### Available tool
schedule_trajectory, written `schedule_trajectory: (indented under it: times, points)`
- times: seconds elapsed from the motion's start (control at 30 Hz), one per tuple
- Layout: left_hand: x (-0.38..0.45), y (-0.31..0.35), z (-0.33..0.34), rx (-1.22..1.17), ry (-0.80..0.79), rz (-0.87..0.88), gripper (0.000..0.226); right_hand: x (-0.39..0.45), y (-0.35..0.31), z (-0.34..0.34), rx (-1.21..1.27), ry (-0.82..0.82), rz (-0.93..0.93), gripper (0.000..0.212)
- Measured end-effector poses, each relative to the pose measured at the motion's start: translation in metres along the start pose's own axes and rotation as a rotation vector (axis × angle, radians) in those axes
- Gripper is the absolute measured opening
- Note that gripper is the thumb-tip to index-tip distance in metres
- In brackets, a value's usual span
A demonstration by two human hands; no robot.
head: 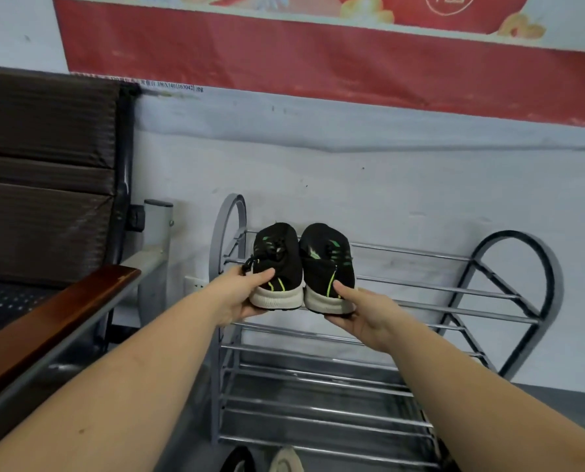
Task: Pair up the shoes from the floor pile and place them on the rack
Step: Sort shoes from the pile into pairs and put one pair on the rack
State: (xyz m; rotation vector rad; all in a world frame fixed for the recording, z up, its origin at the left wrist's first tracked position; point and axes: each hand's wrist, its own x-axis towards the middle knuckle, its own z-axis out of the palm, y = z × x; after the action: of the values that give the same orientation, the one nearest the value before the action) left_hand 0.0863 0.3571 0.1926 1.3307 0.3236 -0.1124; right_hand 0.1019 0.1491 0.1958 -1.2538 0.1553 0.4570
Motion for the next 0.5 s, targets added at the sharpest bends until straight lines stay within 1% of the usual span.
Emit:
schedule_trajectory:
  times: [0.1,0.17,0.2,0.27,0.33,0.37,0.5]
  points:
    - [0.001,0.002,0.001,0.014,0.008,0.007,0.020,0.005,0.002,-0.001,0.012,0.004,-0.027,0.031]
    - [-0.002,0.002,0.003,0.021,0.022,0.007,0.019,0.005,0.004,-0.001,0.002,0.007,-0.050,0.032]
    - [-0.004,0.001,0.004,0.031,0.034,0.008,0.020,0.003,0.005,-0.001,-0.016,0.016,-0.058,0.034]
    - [-0.010,-0.001,0.006,0.105,0.065,0.026,0.031,-0.001,0.005,-0.001,-0.102,0.046,-0.067,0.044]
    - [-0.015,-0.003,0.007,0.280,0.124,0.078,0.047,-0.008,0.005,-0.001,-0.254,0.089,-0.090,0.058]
    - [-0.017,-0.004,0.006,0.389,0.161,0.117,0.056,-0.013,0.004,0.000,-0.347,0.111,-0.115,0.062]
    - [-0.023,-0.010,0.003,0.788,0.276,0.286,0.084,-0.022,0.007,-0.006,-0.788,0.228,-0.329,0.061]
